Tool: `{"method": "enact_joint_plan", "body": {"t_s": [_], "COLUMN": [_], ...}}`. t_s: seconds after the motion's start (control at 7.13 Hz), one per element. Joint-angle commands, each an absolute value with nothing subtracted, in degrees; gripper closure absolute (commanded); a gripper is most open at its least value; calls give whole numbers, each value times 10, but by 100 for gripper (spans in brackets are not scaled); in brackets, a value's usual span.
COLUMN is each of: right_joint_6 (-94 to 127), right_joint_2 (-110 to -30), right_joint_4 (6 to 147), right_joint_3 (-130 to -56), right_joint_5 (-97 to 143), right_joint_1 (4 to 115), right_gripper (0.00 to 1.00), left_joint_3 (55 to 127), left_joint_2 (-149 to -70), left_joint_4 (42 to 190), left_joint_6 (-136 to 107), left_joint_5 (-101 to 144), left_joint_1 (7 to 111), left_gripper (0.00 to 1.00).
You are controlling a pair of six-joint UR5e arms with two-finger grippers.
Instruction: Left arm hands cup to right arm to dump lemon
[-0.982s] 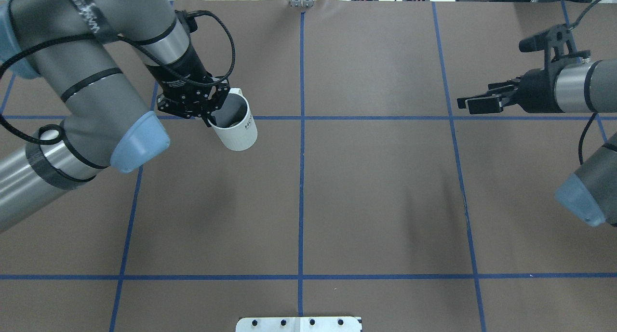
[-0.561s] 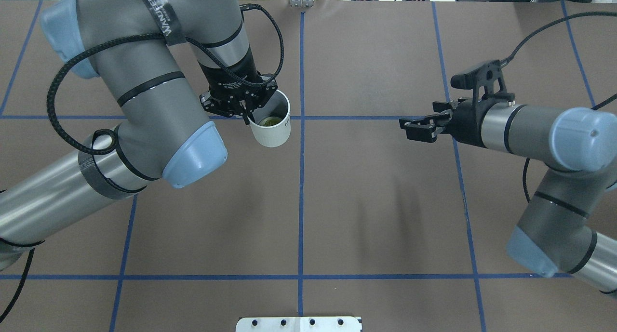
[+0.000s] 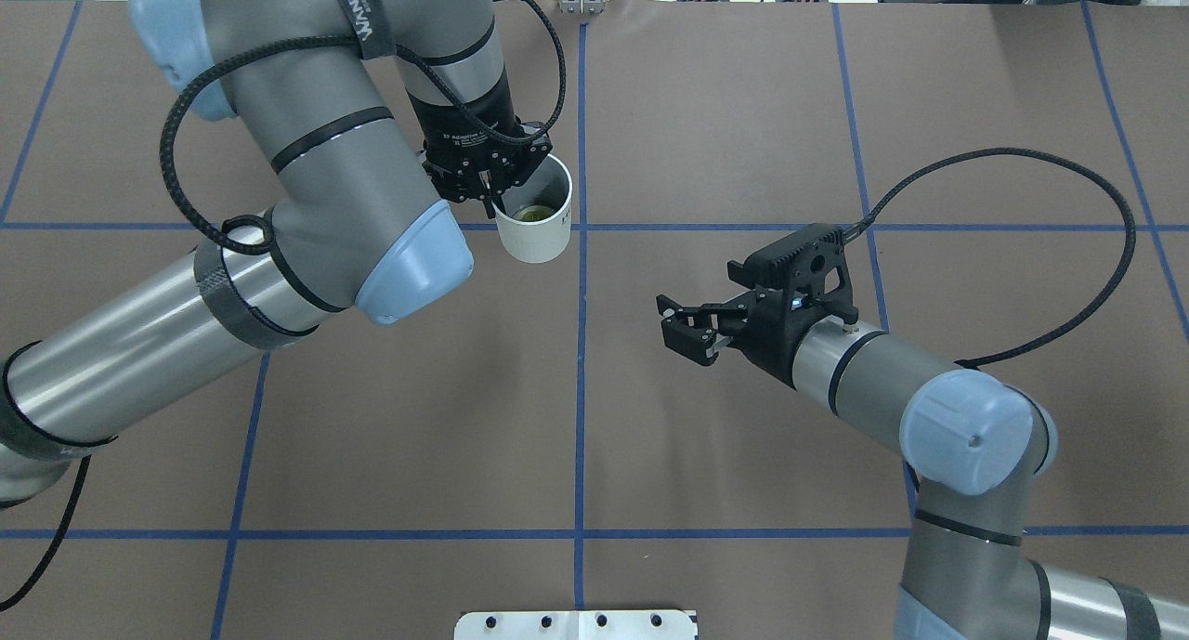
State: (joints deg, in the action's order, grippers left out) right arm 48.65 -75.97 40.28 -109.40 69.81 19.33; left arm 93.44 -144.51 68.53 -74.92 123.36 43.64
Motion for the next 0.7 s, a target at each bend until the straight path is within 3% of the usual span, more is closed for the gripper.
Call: {"method": "enact_joint_plan", "body": {"t_s": [0.0, 0.56], "right_joint_6": [482, 479], "right_joint_2": [-741, -661], "right_joint_4": [403, 406], "right_joint_3": [-1089, -1014], "right_joint_5": [574, 451], "right_joint_1": [125, 96], "right_gripper": [0, 0], "left_joint_3": [919, 921], "left_joint_2": [-1456, -1481], "left_joint_4": [686, 688], "left_joint_6": [-792, -861], "left_joint_5": [1235, 1237], "left_joint_1": [436, 420], "left_gripper": [100, 100]}}
